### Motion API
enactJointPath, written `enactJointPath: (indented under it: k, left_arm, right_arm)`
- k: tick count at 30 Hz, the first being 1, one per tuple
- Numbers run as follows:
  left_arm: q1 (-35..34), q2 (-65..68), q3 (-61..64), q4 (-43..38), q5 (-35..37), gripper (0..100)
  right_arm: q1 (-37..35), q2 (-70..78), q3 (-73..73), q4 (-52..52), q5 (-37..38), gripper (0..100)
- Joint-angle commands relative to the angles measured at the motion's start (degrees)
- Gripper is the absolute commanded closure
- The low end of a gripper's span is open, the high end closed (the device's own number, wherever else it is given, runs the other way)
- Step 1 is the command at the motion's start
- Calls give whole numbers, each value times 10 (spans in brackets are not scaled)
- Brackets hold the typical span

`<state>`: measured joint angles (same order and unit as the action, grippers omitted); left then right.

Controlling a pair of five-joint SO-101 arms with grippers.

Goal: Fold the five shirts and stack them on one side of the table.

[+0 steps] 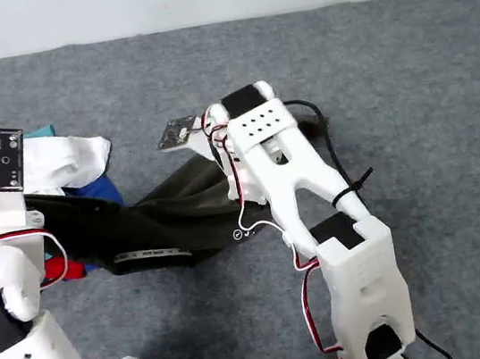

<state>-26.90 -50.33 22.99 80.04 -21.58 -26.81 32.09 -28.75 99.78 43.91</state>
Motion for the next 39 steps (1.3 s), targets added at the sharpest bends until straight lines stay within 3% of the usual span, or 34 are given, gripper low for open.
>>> enactJointPath:
  k: [1, 10, 15, 26, 39]
  left_arm:
    - [-1, -2, -2, -17, -3, 985]
    - [-3, -4, -2, -15, -4, 985]
    - [-3, -4, -2, -15, -4, 985]
    - [-1, -4, -2, -16, -4, 985]
    - [0, -4, -9, -33, -4, 985]
  right_arm:
    - [1, 7, -4, -27, 7, 735]
    - [40, 65, -4, -135, 8, 745]
    - [60, 66, -5, -173, 12, 879]
    - [70, -8, -5, -156, 27, 991]
    - [71, -201, -5, -109, 25, 989]
